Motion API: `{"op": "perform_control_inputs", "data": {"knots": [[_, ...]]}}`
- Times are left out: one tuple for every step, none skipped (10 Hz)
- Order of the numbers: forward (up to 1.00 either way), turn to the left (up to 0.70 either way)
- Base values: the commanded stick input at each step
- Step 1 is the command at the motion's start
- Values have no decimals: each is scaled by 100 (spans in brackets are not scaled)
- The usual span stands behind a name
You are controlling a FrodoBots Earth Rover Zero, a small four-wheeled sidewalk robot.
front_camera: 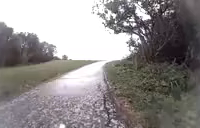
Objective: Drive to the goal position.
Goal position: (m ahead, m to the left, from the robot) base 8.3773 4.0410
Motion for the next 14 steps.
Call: {"op": "perform_control_inputs", "data": {"knots": [[-100,27],[-100,27],[-100,27],[-100,27],[-100,27],[-100,27],[-100,27],[-100,27],[-100,27],[-91,25],[-25,7],[0,0],[0,0],[0,0]]}}
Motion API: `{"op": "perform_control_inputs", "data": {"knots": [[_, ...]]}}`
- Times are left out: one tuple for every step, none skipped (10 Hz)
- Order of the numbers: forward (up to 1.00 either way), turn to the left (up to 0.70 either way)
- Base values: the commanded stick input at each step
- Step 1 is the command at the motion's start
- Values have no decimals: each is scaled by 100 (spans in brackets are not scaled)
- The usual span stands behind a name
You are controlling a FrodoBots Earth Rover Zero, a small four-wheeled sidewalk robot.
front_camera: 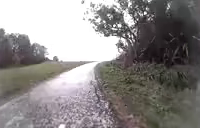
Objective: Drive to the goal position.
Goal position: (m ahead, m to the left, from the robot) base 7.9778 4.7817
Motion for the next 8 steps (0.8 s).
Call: {"op": "perform_control_inputs", "data": {"knots": [[0,0],[0,0],[0,0],[0,0],[0,0],[0,0],[100,27],[100,27]]}}
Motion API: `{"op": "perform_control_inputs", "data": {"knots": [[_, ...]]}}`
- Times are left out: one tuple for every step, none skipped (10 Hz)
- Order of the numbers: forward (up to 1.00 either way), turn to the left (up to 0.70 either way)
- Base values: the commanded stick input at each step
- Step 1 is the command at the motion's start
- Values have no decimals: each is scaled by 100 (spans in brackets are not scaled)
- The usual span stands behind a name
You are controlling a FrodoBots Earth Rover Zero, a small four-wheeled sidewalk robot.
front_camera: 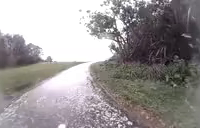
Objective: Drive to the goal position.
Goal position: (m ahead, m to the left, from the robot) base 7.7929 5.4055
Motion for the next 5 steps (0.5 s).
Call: {"op": "perform_control_inputs", "data": {"knots": [[100,27],[100,27],[100,27],[100,27],[100,27]]}}
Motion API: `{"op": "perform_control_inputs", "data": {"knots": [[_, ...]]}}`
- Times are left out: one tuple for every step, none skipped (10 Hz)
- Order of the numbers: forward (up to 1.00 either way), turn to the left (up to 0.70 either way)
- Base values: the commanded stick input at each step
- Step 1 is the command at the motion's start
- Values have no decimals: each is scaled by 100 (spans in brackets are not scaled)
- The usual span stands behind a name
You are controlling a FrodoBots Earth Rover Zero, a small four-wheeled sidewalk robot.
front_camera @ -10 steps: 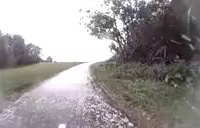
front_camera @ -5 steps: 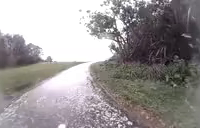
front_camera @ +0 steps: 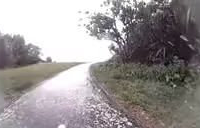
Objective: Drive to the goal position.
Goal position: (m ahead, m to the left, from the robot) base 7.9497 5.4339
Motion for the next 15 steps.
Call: {"op": "perform_control_inputs", "data": {"knots": [[100,27],[100,27],[100,27],[100,27],[100,27],[100,27],[0,25],[0,0],[0,0],[0,0],[0,0],[0,0],[0,16],[0,45],[0,45]]}}
